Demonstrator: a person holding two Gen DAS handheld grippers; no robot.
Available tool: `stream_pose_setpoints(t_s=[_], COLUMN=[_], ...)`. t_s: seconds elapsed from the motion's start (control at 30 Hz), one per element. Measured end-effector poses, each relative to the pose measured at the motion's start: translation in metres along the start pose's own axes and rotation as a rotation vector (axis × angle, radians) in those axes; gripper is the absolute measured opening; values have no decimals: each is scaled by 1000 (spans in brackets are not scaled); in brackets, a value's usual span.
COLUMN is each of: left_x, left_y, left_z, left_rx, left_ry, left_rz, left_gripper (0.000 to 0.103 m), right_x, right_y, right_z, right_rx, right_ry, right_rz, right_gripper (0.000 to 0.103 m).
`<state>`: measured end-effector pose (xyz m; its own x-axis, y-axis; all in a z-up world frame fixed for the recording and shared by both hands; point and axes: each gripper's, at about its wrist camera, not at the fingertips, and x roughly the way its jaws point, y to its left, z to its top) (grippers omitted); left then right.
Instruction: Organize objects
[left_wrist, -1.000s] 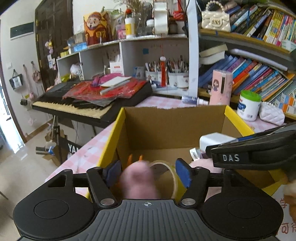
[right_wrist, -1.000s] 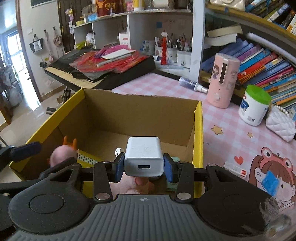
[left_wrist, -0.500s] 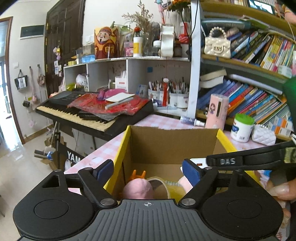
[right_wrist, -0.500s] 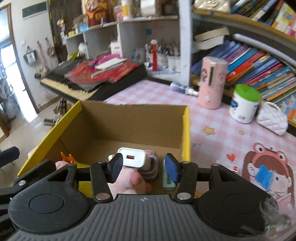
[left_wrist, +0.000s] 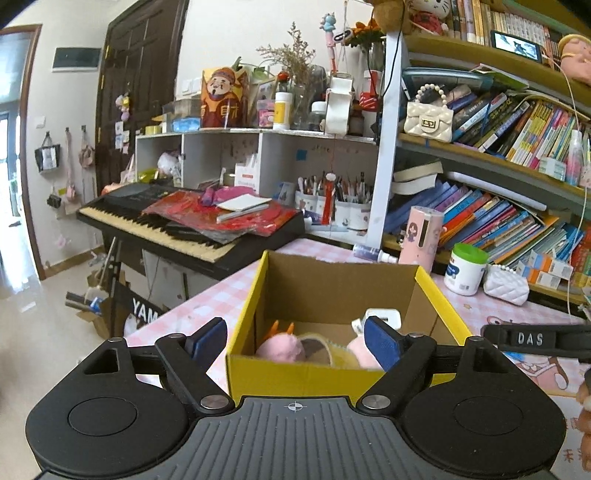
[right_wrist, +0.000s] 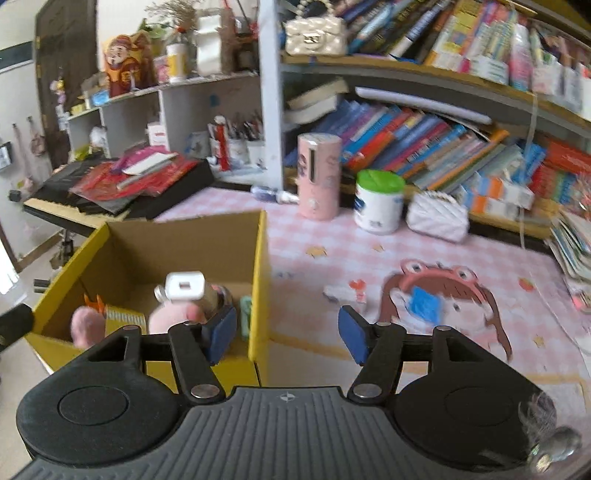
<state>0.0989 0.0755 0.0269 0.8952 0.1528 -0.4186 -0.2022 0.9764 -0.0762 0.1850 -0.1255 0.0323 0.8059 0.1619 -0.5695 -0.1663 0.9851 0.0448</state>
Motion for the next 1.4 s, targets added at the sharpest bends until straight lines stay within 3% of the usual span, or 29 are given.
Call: stream_pose_setpoints(t_s=[0.47,0.87,1.4], left_x=[-46,-73,-96], left_y=[11,22,30], left_z=[-31,-56,-64], left_rx=[5,33,58], left_ry=[49,113,104], left_rz=[-26,-22,-30], left_gripper=[84,84,84], right_x=[-44,-71,-93], right_y=[22,34,43], right_z=[-70,-102,-123], right_rx=[-23,-63,-45], right_ry=[98,127,134], right_rz=[-23,-72,-67], right_gripper=[59,61,62])
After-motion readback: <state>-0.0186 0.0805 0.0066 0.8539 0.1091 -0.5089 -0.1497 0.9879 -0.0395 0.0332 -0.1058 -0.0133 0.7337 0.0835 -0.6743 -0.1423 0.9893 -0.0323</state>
